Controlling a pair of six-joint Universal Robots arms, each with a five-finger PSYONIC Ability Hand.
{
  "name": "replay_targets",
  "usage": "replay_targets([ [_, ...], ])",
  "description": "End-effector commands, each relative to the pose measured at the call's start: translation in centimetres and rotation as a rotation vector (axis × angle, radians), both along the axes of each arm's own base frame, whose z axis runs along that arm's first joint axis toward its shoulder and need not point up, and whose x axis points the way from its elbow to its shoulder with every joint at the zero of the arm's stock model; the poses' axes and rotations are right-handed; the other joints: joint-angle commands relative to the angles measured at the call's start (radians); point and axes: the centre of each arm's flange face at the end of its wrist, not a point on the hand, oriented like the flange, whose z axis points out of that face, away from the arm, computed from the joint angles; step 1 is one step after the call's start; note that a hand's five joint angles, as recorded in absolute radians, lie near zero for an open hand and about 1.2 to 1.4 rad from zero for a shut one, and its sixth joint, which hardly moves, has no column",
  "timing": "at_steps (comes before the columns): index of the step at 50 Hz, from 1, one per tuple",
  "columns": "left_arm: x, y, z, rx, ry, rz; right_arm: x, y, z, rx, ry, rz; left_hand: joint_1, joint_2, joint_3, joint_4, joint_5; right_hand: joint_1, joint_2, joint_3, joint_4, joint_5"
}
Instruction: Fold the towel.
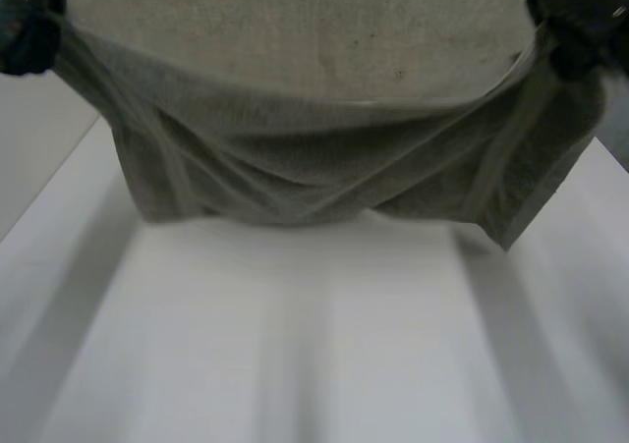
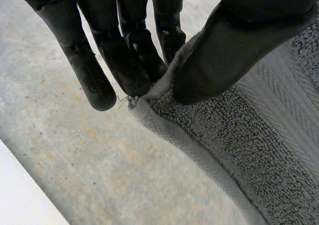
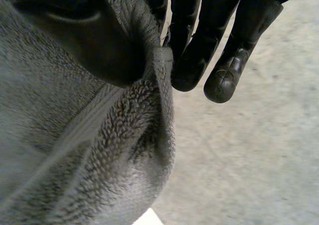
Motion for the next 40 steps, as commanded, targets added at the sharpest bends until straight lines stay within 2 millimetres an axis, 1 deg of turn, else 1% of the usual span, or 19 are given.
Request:
replay_targets([
  [1, -0.1, -2.9, -3.0, 0.252, 0.068, -0.020, -1.2, -1.7, -1.6, 0.083, 0.095, -0.088, 0.126, 0.054, 0.056, 0.036, 0.101, 0.080, 0.108, 0.073, 0.063, 0.079],
  [4, -0.4, -3.8, -4.6, 0.329, 0.069, -0.026, -0.3, -3.3, -4.2, 0.138, 0.183, -0.078, 0.126, 0.054, 0.056, 0.036, 0.101, 0.080, 0.108, 0.073, 0.063, 0.079],
  [6, -0.7, -5.9, -7.9, 0.468, 0.072, -0.011, 0.2, -3.8, -5.1, 0.150, 0.208, -0.079, 0.126, 0.054, 0.056, 0.036, 0.101, 0.080, 0.108, 0.073, 0.063, 0.079],
  [9, -1.9, -7.8, -10.3, 0.548, 0.074, -0.001, 1.3, -5.4, -6.6, 0.168, 0.228, -0.093, 0.126, 0.054, 0.056, 0.036, 0.101, 0.080, 0.108, 0.073, 0.063, 0.079],
  [13, -2.9, -10.1, -10.8, 0.546, 0.085, 0.017, 3.5, -7.0, -7.2, 0.135, 0.219, -0.079, 0.126, 0.054, 0.056, 0.036, 0.101, 0.080, 0.108, 0.073, 0.063, 0.079],
  [15, -3.4, -11.2, -10.2, 0.516, 0.100, 0.022, 4.6, -7.8, -6.8, 0.092, 0.203, -0.069, 0.126, 0.054, 0.056, 0.036, 0.101, 0.080, 0.108, 0.073, 0.063, 0.079],
  [17, -4.0, -12.9, -6.9, 0.403, 0.152, 0.011, 5.9, -9.5, -4.9, -0.027, 0.151, -0.068, 0.126, 0.054, 0.056, 0.036, 0.101, 0.080, 0.108, 0.073, 0.063, 0.079],
  [18, -4.0, -12.9, -6.8, 0.403, 0.152, 0.011, 5.9, -9.5, -4.9, -0.028, 0.151, -0.068, 0.126, 0.054, 0.056, 0.036, 0.101, 0.080, 0.108, 0.073, 0.063, 0.079],
  [19, -4.1, -13.4, -4.5, 0.335, 0.187, -0.002, 6.2, -10.2, -3.3, -0.106, 0.114, -0.077, 0.126, 0.054, 0.056, 0.036, 0.101, 0.080, 0.108, 0.073, 0.063, 0.079],
  [20, -4.1, -13.4, -4.4, 0.334, 0.187, -0.003, 6.5, -10.5, -1.5, -0.193, 0.068, -0.082, 0.126, 0.054, 0.056, 0.036, 0.101, 0.080, 0.108, 0.073, 0.063, 0.079],
  [21, -4.4, -13.5, -1.8, 0.265, 0.226, -0.024, 6.5, -10.5, -1.5, -0.194, 0.068, -0.082, 0.126, 0.054, 0.056, 0.036, 0.101, 0.080, 0.108, 0.073, 0.063, 0.079],
  [22, -4.6, -13.4, 0.8, 0.197, 0.274, -0.047, 6.6, -10.5, 0.4, -0.274, 0.015, -0.087, 0.126, 0.054, 0.056, 0.036, 0.101, 0.080, 0.108, 0.073, 0.063, 0.079],
  [23, -4.6, -13.4, 0.8, 0.196, 0.274, -0.047, 6.7, -10.3, 1.9, -0.333, -0.037, -0.086, 0.126, 0.054, 0.056, 0.036, 0.101, 0.080, 0.108, 0.073, 0.063, 0.079],
  [25, -4.4, -13.0, 5.1, 0.075, 0.366, -0.061, 6.6, -10.1, 2.9, -0.368, -0.082, -0.079, 0.126, 0.054, 0.056, 0.036, 0.101, 0.080, 0.108, 0.073, 0.063, 0.079],
  [28, -3.9, -12.6, 7.5, 0.003, 0.414, -0.049, 6.5, -9.5, 4.0, -0.394, -0.123, -0.056, 0.126, 0.054, 0.056, 0.036, 0.101, 0.080, 0.108, 0.073, 0.063, 0.079],
  [35, -4.1, -13.0, 6.2, 0.039, 0.405, -0.047, 6.8, -9.3, 1.5, -0.312, -0.077, 0.006, 0.126, 0.054, 0.056, 0.036, 0.101, 0.080, 0.108, 0.073, 0.063, 0.079],
  [37, -4.1, -13.2, 4.8, 0.080, 0.398, -0.036, 6.9, -9.4, -0.8, -0.243, -0.038, 0.054, 0.126, 0.054, 0.056, 0.036, 0.101, 0.080, 0.108, 0.073, 0.063, 0.079],
  [39, -4.0, -13.7, 1.1, 0.189, 0.382, -0.010, 7.1, -9.3, -2.1, -0.206, -0.019, 0.082, 0.126, 0.054, 0.056, 0.036, 0.101, 0.080, 0.108, 0.073, 0.063, 0.079],
  [40, -4.0, -13.7, 1.1, 0.190, 0.382, -0.010, 7.1, -9.3, -2.1, -0.206, -0.019, 0.083, 0.126, 0.054, 0.056, 0.036, 0.101, 0.080, 0.108, 0.073, 0.063, 0.079],
])
